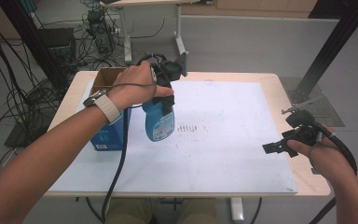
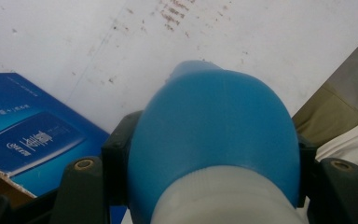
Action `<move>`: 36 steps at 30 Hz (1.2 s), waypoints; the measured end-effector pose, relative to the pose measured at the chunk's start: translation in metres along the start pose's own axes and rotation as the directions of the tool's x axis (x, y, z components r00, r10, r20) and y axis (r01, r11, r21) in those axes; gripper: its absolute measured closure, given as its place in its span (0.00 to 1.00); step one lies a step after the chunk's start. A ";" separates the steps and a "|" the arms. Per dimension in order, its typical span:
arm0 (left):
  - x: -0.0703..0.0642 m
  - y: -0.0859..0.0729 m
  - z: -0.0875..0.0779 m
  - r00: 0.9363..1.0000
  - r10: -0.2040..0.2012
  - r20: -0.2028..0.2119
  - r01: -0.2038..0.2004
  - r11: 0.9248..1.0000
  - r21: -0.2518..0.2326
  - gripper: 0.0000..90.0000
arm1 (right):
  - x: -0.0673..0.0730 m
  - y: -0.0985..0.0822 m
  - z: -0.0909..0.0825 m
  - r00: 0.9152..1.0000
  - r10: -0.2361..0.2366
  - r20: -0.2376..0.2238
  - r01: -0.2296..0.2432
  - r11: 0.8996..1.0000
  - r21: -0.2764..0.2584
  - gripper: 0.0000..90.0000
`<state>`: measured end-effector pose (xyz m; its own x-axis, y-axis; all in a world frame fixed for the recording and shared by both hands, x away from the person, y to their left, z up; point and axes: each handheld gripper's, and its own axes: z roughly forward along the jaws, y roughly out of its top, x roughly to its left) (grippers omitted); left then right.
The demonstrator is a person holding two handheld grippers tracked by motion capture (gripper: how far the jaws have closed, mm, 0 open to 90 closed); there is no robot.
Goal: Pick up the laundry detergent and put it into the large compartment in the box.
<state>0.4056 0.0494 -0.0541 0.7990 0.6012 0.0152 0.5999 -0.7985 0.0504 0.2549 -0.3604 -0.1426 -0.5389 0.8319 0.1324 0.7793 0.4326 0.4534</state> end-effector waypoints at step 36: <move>-0.006 0.005 -0.085 0.990 -0.140 0.009 0.139 0.990 0.028 0.43 | 0.002 -0.003 -0.006 1.000 -0.009 -0.003 0.008 1.000 -0.020 0.08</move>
<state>0.4004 0.0447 0.0312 0.7078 0.7065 -0.0007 0.7063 -0.7075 0.0243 0.2495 -0.3617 -0.1387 -0.5466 0.8271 0.1314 0.7680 0.4325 0.4723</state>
